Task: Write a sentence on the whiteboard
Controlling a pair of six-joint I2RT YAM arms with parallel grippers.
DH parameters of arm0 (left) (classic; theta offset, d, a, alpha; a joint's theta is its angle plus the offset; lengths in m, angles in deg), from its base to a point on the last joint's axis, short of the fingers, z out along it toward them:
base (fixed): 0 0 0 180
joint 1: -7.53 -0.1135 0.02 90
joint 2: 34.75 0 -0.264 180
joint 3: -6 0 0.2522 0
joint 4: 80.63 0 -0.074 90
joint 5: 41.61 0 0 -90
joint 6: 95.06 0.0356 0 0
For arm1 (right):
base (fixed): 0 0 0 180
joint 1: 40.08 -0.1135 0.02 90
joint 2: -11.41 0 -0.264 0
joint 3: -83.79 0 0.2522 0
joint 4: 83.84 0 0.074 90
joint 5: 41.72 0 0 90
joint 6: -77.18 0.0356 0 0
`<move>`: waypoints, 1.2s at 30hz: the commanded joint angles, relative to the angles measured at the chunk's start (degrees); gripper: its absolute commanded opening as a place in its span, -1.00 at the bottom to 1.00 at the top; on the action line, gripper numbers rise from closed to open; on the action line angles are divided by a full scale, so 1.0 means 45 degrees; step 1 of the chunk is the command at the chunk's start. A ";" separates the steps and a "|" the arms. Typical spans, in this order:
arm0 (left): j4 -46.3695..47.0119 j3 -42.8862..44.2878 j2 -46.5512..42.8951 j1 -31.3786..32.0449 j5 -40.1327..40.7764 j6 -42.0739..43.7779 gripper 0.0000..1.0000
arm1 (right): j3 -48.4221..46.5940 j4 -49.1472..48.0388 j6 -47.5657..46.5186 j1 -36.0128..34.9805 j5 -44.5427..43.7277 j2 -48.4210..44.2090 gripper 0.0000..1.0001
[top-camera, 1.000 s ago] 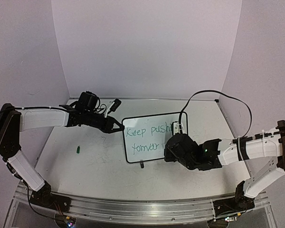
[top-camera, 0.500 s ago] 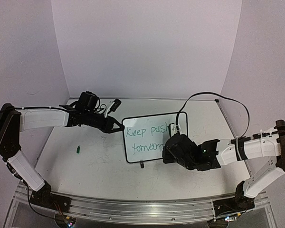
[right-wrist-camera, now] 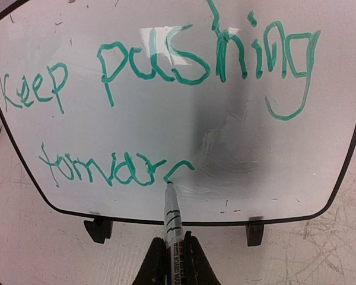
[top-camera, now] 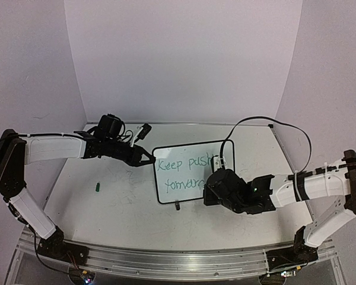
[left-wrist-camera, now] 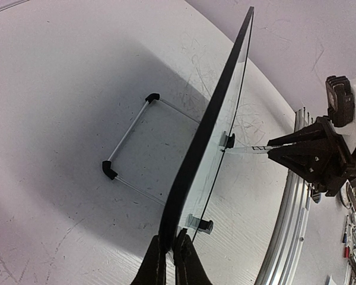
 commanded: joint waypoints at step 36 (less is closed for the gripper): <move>-0.0161 0.0380 -0.0300 0.0022 0.0741 0.0503 -1.00 | -0.0128 0.0143 -0.0443 0.0806 -0.0728 -0.0732 -1.00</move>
